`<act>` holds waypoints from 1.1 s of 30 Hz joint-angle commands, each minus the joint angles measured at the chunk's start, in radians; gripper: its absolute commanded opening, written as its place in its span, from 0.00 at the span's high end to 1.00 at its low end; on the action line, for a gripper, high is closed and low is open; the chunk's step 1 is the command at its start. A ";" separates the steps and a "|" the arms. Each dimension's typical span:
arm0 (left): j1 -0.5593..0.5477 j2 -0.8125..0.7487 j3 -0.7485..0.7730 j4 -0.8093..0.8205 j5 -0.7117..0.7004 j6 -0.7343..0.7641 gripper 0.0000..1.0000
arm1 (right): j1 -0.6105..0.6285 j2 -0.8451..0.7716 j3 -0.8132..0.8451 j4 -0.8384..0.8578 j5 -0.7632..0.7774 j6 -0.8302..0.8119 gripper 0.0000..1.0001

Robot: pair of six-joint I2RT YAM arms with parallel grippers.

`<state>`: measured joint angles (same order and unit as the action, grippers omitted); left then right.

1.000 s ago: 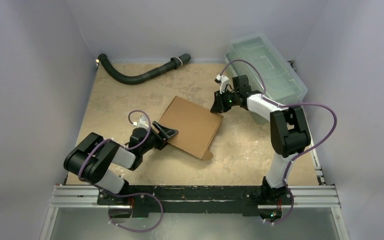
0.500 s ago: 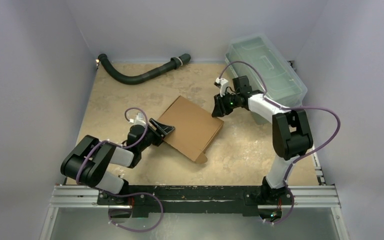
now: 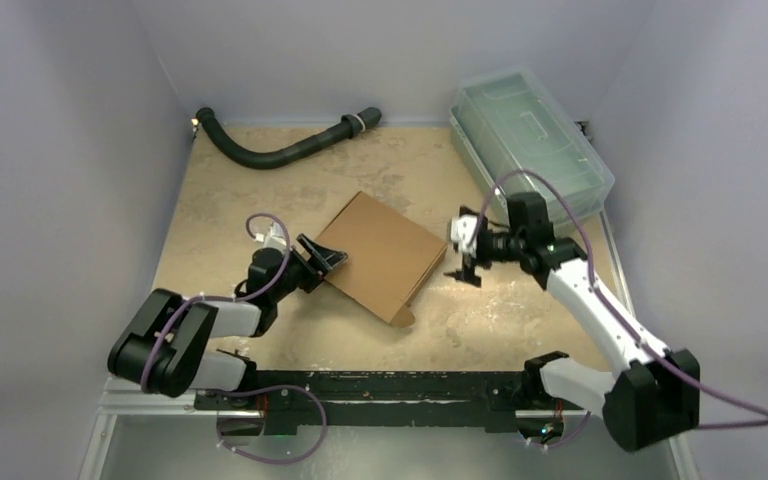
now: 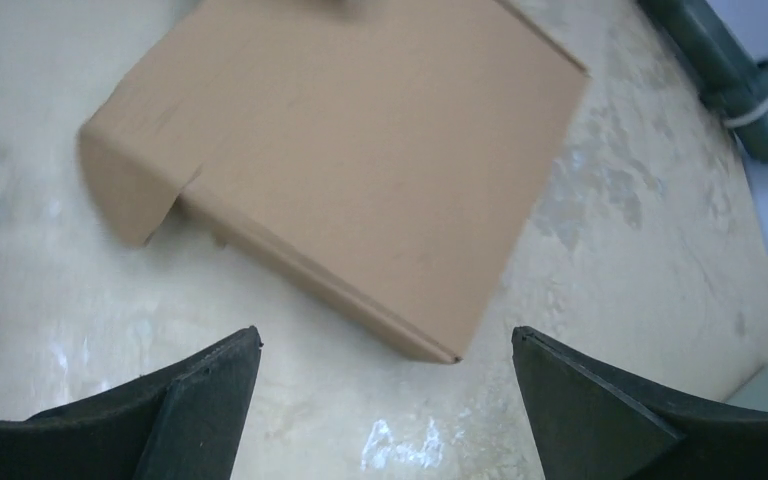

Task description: Fold the paper box

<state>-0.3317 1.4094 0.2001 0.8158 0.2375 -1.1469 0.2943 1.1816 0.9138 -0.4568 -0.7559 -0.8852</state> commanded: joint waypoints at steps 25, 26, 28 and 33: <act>0.051 -0.587 -0.077 -0.526 0.054 0.139 0.04 | 0.253 0.260 0.016 -0.172 0.082 -0.792 0.59; 0.051 -0.587 -0.077 -0.526 0.055 0.139 0.04 | 0.253 0.265 0.018 -0.174 0.090 -0.791 0.60; 0.051 -0.589 -0.077 -0.531 0.056 0.140 0.04 | 0.255 0.271 0.020 -0.173 0.101 -0.790 0.61; 0.051 -0.595 -0.077 -0.541 0.057 0.146 0.04 | 0.258 0.291 0.042 -0.192 0.127 -0.785 0.68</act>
<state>-0.2878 0.8223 0.1322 0.2668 0.2806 -1.0275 0.5446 1.4662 0.9073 -0.6296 -0.6582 -1.6825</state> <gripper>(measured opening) 0.964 0.343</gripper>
